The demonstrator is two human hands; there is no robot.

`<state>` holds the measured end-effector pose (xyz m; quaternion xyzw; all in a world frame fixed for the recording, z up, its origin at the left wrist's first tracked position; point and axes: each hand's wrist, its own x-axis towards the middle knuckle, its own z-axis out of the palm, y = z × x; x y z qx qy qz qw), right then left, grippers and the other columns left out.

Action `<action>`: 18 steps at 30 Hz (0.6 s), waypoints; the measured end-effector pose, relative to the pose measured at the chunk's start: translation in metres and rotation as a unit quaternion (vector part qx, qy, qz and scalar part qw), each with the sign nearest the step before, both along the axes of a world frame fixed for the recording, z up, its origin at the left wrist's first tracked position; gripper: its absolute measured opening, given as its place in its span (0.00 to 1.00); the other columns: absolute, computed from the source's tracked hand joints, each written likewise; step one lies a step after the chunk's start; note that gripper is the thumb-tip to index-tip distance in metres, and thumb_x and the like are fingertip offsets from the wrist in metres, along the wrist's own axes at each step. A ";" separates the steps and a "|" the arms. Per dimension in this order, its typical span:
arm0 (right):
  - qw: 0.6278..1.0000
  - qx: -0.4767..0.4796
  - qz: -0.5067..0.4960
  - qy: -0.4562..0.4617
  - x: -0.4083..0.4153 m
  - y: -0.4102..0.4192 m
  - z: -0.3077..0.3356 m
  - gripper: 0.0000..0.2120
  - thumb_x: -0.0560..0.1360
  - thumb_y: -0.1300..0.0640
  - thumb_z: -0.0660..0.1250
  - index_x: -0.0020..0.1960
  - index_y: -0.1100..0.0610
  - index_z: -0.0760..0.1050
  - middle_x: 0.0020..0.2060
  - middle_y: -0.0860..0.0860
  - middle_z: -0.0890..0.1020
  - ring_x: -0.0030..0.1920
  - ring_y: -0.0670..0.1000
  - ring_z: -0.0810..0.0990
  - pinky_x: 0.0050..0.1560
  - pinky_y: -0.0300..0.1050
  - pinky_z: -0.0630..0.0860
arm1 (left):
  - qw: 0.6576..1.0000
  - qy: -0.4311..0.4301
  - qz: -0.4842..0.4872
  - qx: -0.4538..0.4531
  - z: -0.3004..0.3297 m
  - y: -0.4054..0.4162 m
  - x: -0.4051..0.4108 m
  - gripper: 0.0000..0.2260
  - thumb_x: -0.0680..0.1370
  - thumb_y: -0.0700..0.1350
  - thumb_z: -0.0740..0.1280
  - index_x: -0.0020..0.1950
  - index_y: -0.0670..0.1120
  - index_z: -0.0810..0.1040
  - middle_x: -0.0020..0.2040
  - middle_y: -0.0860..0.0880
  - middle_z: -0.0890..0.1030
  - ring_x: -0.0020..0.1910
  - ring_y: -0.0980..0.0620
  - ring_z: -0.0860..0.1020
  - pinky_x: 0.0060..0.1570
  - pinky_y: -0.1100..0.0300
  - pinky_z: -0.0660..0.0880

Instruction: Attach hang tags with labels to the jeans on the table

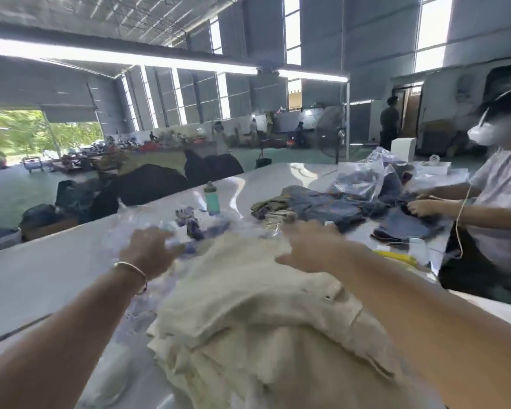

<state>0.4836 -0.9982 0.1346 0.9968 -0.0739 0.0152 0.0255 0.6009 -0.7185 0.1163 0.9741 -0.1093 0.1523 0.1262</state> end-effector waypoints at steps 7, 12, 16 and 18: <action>0.978 0.127 0.124 0.110 0.003 0.003 -0.070 0.23 0.82 0.43 0.46 0.68 0.48 0.71 0.70 0.49 0.72 0.69 0.54 0.68 0.70 0.54 0.61 | 0.978 0.116 -0.134 0.112 -0.142 -0.072 -0.040 0.22 0.85 0.52 0.44 0.77 0.51 0.61 0.79 0.49 0.57 0.79 0.48 0.52 0.72 0.44 0.54; 0.981 0.099 0.146 0.080 0.006 0.006 -0.080 0.24 0.81 0.41 0.47 0.62 0.49 0.75 0.66 0.49 0.76 0.65 0.54 0.71 0.68 0.52 0.61 | 0.987 0.108 -0.091 0.079 -0.158 -0.075 -0.036 0.21 0.85 0.54 0.46 0.78 0.57 0.55 0.80 0.57 0.50 0.78 0.57 0.45 0.75 0.48 0.46; 0.981 0.132 0.128 0.058 0.006 0.006 -0.086 0.22 0.80 0.40 0.47 0.56 0.49 0.76 0.61 0.49 0.78 0.62 0.54 0.71 0.62 0.48 0.62 | 0.986 0.134 -0.092 0.041 -0.163 -0.073 -0.032 0.20 0.85 0.54 0.48 0.78 0.58 0.56 0.79 0.58 0.51 0.78 0.57 0.47 0.75 0.50 0.43; 0.981 0.118 0.140 0.067 0.004 0.007 -0.084 0.21 0.81 0.42 0.47 0.60 0.48 0.75 0.64 0.48 0.76 0.63 0.54 0.70 0.63 0.48 0.60 | 0.985 0.144 -0.089 0.027 -0.162 -0.075 -0.031 0.20 0.85 0.54 0.49 0.78 0.57 0.57 0.79 0.57 0.52 0.78 0.57 0.48 0.75 0.50 0.43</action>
